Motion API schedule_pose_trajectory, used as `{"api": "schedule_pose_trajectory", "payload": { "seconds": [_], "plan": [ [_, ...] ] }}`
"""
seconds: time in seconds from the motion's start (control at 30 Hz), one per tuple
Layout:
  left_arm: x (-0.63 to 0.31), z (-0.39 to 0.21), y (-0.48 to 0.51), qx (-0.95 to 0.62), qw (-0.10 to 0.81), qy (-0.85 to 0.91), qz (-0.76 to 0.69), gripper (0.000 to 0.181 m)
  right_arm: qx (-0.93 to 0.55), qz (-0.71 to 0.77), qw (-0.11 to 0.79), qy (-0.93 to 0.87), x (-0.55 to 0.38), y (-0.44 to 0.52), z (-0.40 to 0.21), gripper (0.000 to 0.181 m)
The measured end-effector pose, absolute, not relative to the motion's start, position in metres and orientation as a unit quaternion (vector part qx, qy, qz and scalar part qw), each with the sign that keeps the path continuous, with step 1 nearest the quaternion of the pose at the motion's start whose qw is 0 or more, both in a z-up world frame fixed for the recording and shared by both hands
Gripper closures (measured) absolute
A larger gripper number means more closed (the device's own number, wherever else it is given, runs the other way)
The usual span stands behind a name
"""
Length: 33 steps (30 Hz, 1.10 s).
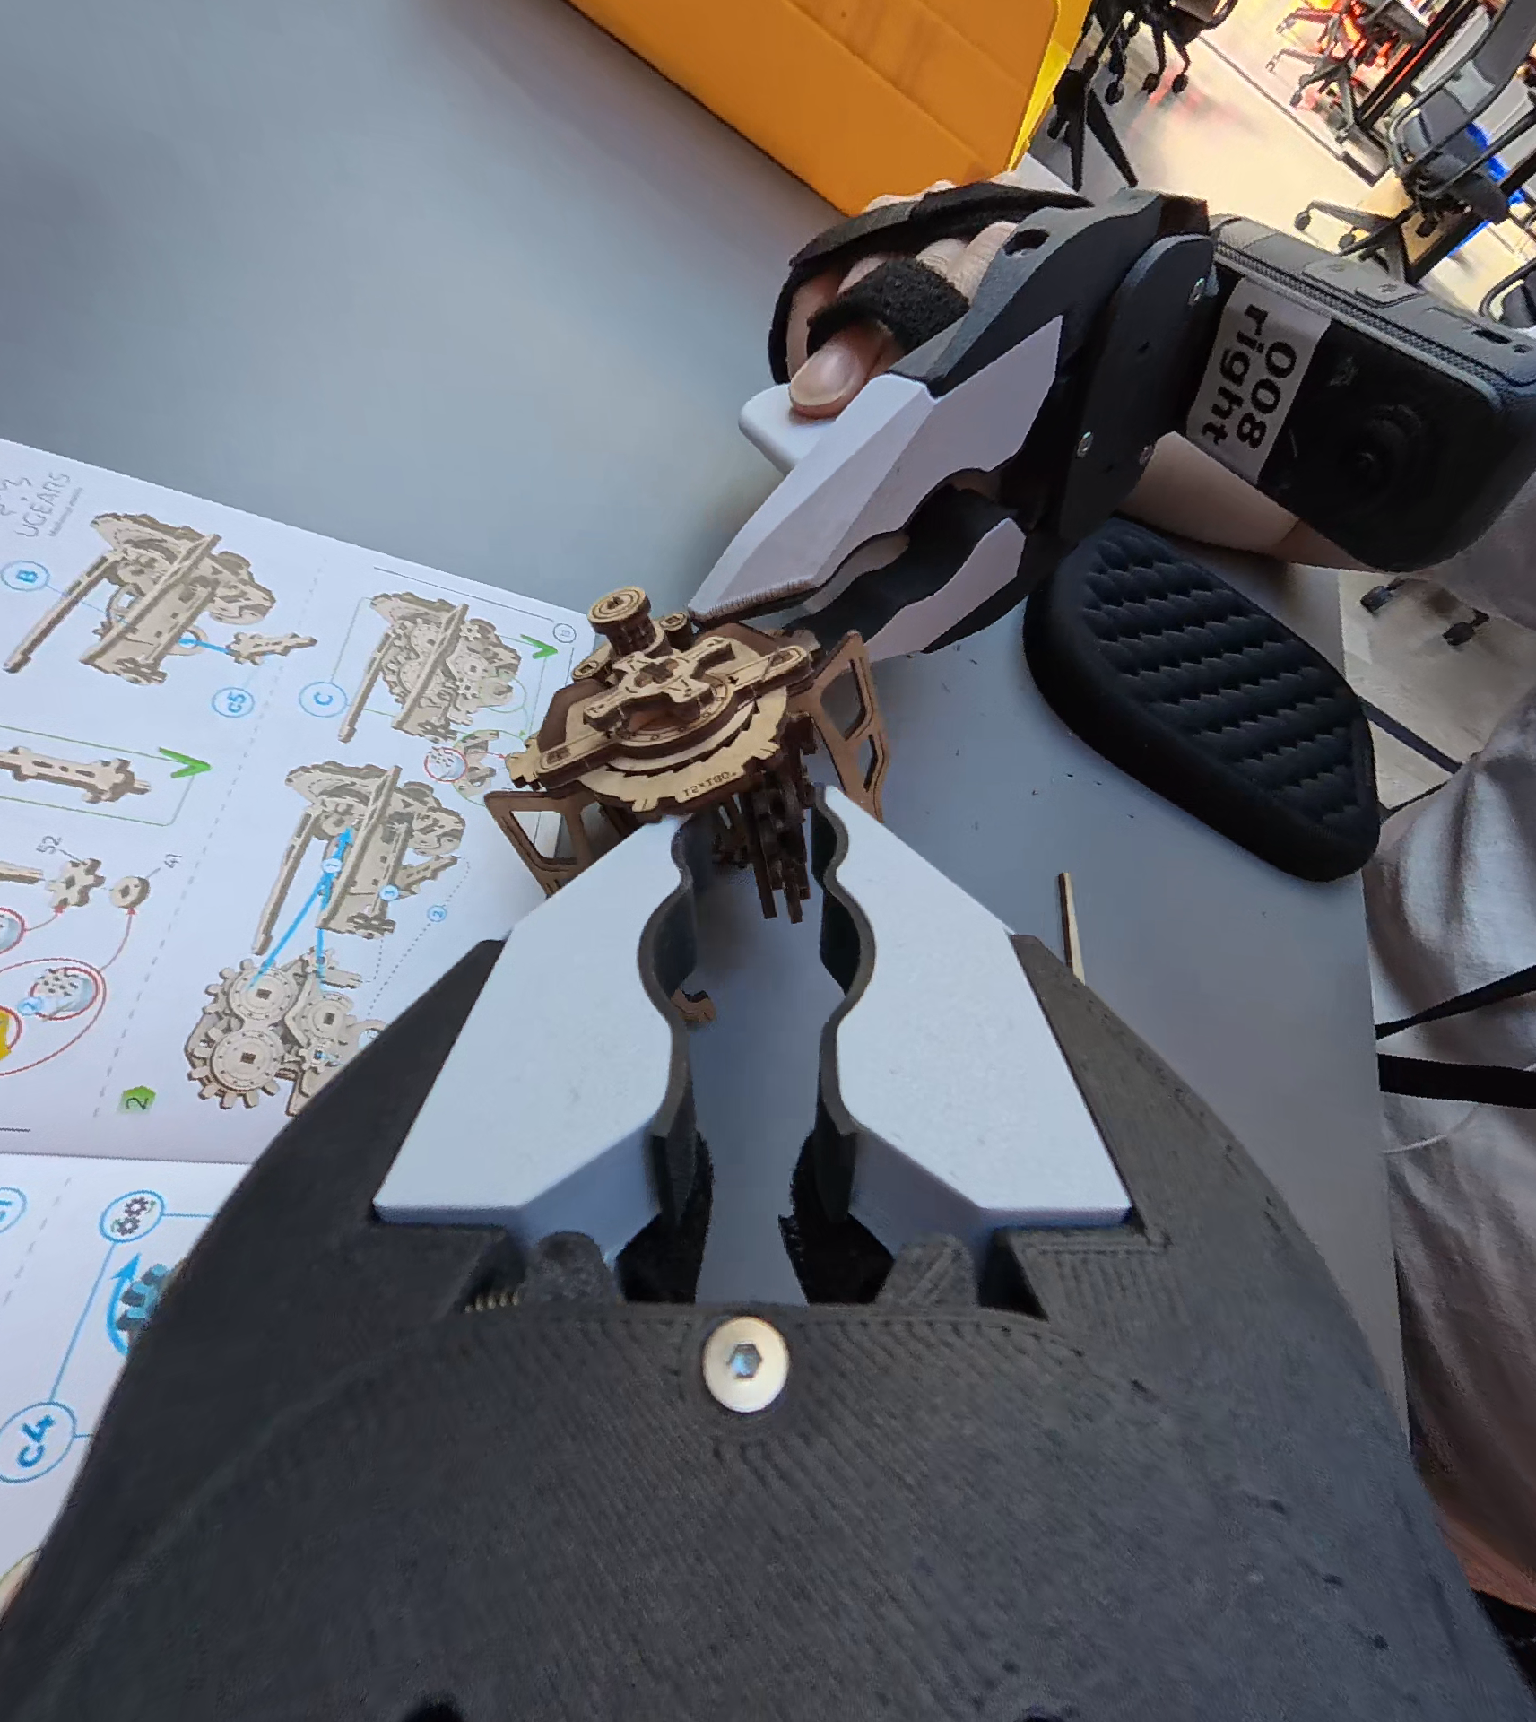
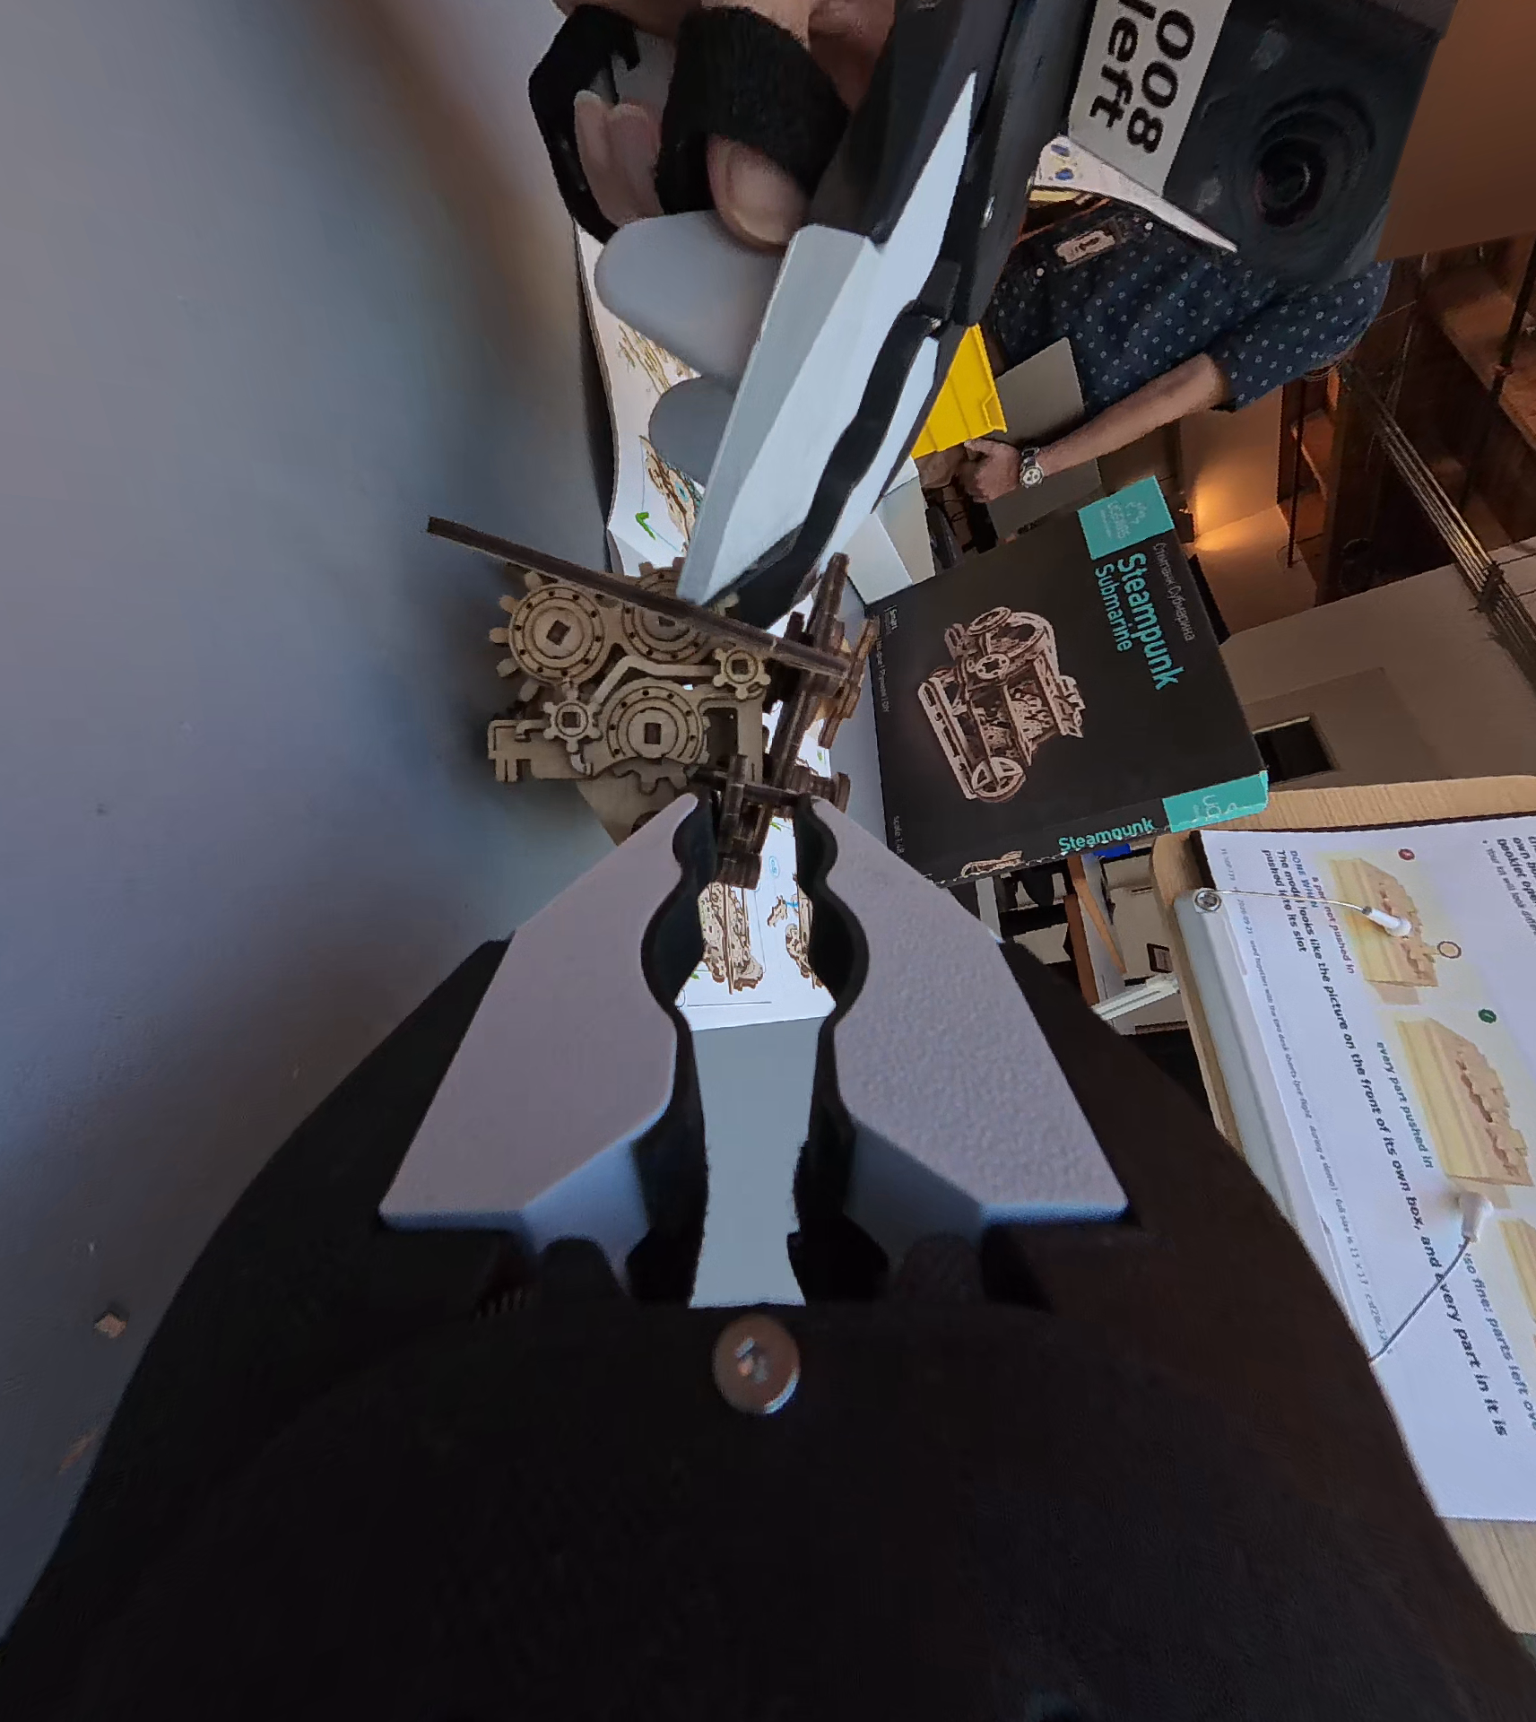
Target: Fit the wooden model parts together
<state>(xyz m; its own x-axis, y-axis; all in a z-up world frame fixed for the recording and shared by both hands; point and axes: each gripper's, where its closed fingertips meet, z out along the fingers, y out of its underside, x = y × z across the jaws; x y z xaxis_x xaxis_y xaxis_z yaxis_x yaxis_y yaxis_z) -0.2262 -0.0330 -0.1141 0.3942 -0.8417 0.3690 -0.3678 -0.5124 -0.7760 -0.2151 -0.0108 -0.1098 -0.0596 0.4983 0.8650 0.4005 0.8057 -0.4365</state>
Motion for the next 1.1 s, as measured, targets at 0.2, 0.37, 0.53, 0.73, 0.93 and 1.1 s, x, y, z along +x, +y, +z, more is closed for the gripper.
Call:
{"api": "schedule_pose_trajectory", "payload": {
  "seconds": [0.2, 0.37, 0.53, 0.73, 0.93, 1.1],
  "plan": [
    [-0.225, -0.110, -0.028, -0.777, 0.304, 0.345, -0.430, 0.167, -0.327, 0.033, 0.610, -0.721, -0.216, -0.007, -0.110, 0.165],
    [-0.225, -0.111, -0.023, -0.783, 0.320, 0.321, -0.426, 0.170, -0.340, 0.033, 0.610, -0.715, -0.218, -0.005, -0.110, 0.165],
    [-0.224, -0.112, -0.019, -0.780, 0.357, 0.342, -0.384, 0.170, -0.351, 0.036, 0.608, -0.711, -0.217, -0.002, -0.111, 0.166],
    [-0.223, -0.111, -0.016, -0.777, 0.373, 0.325, -0.389, 0.171, -0.356, 0.031, 0.609, -0.709, -0.216, 0.001, -0.112, 0.166],
    [-0.223, -0.109, -0.014, -0.778, 0.372, 0.300, -0.408, 0.172, -0.366, 0.035, 0.605, -0.706, -0.215, 0.002, -0.111, 0.166],
    [-0.222, -0.109, -0.015, -0.777, 0.361, 0.289, -0.428, 0.172, -0.356, 0.036, 0.601, -0.714, -0.215, -0.001, -0.112, 0.166]
  ]
}}
